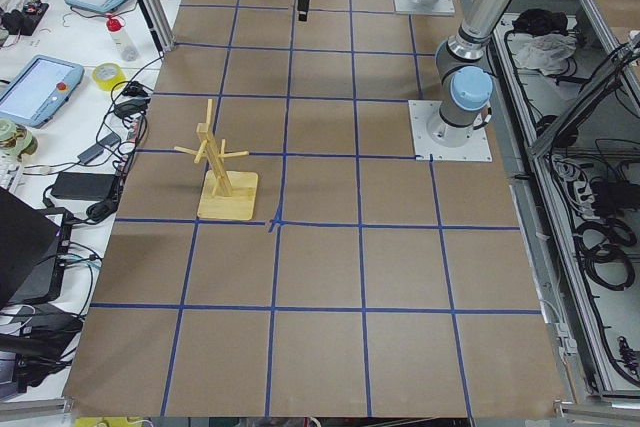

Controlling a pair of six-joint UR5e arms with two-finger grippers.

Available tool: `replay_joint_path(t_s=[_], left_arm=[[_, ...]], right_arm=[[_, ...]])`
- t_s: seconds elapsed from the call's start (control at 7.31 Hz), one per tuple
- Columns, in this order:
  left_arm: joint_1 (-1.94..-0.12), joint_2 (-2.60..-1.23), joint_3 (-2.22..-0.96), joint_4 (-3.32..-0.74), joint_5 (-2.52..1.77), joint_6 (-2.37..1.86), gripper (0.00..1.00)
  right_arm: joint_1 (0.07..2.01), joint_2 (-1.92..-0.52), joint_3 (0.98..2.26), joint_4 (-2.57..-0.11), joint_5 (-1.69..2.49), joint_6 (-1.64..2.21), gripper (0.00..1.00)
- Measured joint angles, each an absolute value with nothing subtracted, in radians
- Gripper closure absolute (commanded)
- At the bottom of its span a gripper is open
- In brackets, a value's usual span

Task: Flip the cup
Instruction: 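Lower the right gripper onto the upright light blue cup and grasp it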

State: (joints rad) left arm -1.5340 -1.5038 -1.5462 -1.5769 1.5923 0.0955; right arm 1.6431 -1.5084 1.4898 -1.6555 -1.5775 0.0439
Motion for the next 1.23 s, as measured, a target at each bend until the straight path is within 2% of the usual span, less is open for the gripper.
replay_joint_path(t_s=[0.68,0.82,1.23], left_arm=[[-1.534,-1.505,-1.546,-1.578,1.592,0.095,0.0],[-1.534,-1.505,-1.546,-1.577,1.592,0.095,0.0],[-1.534,-1.505,-1.546,-1.578,1.592,0.095,0.0]], right_arm=[[1.423,-1.286,1.507,-1.749,-1.586,-0.035,0.02],[1.37,-1.251,1.52,-1.788,-1.586,-0.077,0.06],[1.271,-1.134,1.577,-1.957,-1.589,-0.218,0.07]])
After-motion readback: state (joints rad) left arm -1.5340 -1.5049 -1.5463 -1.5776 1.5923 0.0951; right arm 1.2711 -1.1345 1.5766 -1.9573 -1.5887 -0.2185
